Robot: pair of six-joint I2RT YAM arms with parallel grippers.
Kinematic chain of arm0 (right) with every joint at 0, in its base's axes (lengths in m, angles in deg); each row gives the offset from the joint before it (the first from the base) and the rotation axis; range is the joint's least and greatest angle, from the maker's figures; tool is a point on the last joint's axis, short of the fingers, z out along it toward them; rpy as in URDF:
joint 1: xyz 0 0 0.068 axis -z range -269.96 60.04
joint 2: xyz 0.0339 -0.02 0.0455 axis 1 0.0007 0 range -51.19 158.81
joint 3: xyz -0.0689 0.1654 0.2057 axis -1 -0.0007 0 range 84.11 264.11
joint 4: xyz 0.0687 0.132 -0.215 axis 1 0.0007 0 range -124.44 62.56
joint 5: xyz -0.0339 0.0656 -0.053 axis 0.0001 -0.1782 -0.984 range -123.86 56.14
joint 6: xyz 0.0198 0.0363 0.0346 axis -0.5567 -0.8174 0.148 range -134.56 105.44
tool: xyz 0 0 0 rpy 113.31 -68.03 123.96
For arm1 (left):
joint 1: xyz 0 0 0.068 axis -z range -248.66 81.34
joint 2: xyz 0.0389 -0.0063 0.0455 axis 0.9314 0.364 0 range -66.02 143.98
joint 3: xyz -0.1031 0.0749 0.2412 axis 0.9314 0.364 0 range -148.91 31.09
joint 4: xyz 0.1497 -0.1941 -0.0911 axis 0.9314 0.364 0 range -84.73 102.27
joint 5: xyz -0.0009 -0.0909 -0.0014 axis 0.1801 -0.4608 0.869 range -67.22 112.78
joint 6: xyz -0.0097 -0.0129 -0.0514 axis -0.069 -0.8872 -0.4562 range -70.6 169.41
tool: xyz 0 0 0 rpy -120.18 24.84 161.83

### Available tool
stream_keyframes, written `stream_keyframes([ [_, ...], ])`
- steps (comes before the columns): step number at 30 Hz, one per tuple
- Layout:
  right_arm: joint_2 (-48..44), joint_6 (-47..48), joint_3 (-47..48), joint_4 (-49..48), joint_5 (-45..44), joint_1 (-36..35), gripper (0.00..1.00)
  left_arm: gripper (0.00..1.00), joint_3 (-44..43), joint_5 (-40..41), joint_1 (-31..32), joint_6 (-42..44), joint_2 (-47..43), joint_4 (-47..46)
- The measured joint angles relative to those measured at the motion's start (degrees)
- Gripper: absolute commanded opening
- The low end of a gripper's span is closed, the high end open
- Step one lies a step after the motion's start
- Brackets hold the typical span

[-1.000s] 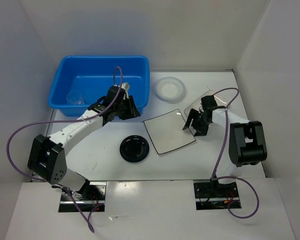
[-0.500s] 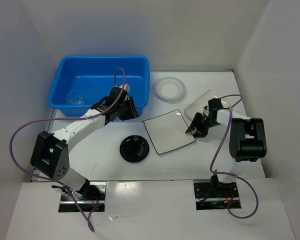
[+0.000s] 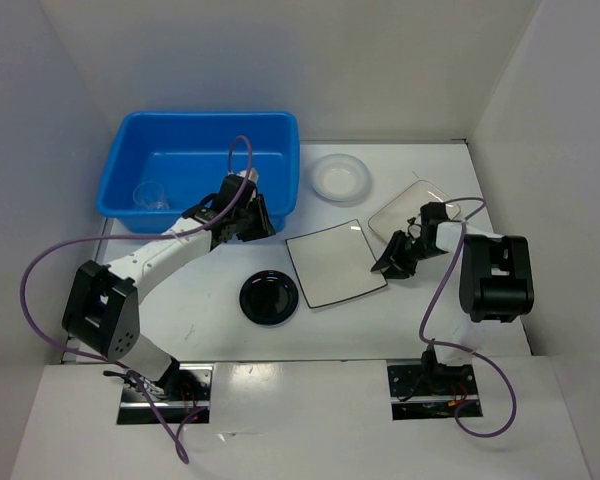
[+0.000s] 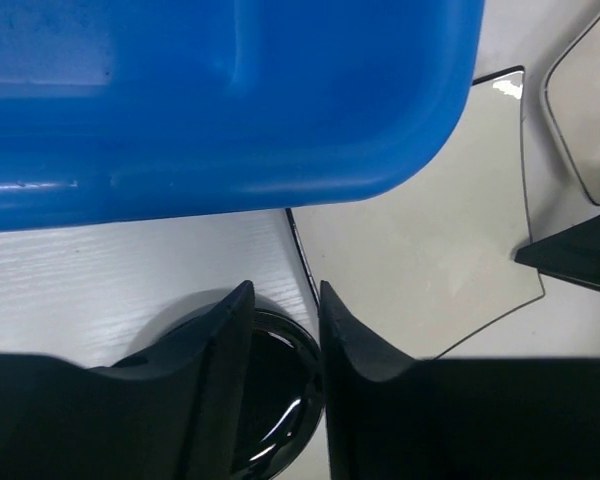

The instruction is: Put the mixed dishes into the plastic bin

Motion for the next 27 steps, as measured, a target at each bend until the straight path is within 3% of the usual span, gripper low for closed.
stream_keyframes([
  [4,0.1,0.0,-0.6,-0.7,2.1,0.3,0.43,0.26,0.0,1.4,0.0,0.1,0.8,0.7],
  [16,0.5,-0.3,-3.1,-3.9,7.4,0.4,0.43,0.24,-0.1,7.5,3.8,0.3,7.0,3.4],
  [27,0.9,-0.2,-3.4,-5.3,9.0,0.4,0.42,0.1,-0.4,9.5,5.7,0.0,10.7,3.1],
])
